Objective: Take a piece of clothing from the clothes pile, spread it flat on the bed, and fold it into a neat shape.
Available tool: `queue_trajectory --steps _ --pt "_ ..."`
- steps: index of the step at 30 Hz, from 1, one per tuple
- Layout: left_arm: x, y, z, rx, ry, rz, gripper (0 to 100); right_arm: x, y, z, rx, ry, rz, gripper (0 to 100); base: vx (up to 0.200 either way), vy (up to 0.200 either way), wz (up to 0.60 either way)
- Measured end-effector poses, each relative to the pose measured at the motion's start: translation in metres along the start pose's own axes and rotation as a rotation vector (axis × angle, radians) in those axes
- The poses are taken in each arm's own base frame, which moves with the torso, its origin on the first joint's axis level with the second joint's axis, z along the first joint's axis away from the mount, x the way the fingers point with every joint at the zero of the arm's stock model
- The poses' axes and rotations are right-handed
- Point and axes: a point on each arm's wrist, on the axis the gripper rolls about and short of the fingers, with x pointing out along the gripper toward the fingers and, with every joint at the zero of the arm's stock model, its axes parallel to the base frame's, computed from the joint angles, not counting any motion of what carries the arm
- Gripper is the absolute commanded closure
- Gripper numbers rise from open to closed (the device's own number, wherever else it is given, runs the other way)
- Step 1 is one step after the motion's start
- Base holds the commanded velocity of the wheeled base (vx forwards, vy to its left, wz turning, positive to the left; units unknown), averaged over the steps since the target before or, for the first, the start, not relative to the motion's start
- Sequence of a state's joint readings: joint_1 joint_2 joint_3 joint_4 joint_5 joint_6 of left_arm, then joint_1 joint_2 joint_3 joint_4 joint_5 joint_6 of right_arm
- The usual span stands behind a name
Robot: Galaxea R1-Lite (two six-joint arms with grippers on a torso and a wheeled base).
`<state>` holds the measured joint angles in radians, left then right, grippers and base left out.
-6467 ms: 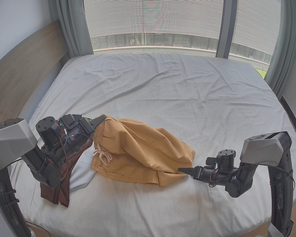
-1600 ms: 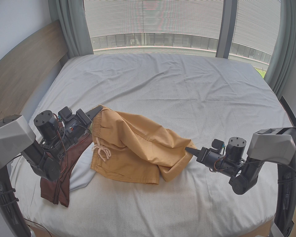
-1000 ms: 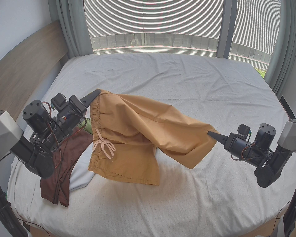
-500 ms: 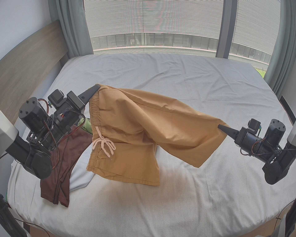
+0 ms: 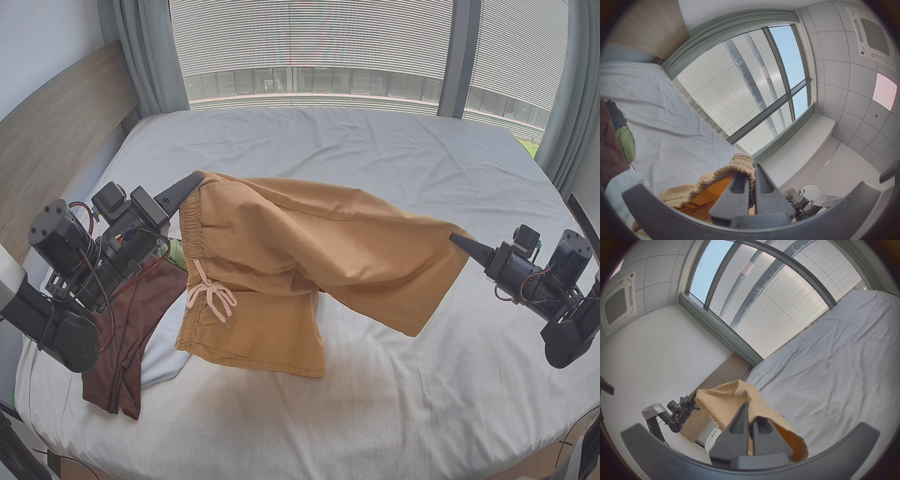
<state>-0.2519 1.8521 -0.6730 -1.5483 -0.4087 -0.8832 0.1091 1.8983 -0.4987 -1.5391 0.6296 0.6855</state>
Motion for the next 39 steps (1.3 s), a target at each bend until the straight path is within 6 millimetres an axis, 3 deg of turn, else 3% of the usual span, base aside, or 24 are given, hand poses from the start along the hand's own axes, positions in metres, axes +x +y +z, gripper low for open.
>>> queue_trajectory --steps 8,21,27,31,39 --pt "-0.007 -0.005 -0.003 -0.004 0.01 0.006 100 0.0 0.011 0.023 0.015 0.008 -0.024 100 0.0 0.0 0.0" --pt "-0.01 -0.008 0.001 -0.002 -0.023 0.028 100 0.004 0.054 0.075 -0.03 0.008 -0.026 100 0.0 0.0 0.0" --pt "-0.009 -0.006 0.0 -0.004 -0.024 0.033 100 0.01 0.063 0.084 -0.088 0.053 -0.081 100 0.0 0.0 0.0" --pt "-0.007 -0.006 -0.001 -0.005 -0.024 0.029 100 0.02 0.073 0.081 -0.184 0.058 -0.114 100 0.0 0.0 0.0" --pt "-0.004 -0.006 -0.001 -0.006 -0.022 0.03 100 0.043 0.084 0.076 -0.217 0.068 -0.142 100 0.0 0.0 0.0"
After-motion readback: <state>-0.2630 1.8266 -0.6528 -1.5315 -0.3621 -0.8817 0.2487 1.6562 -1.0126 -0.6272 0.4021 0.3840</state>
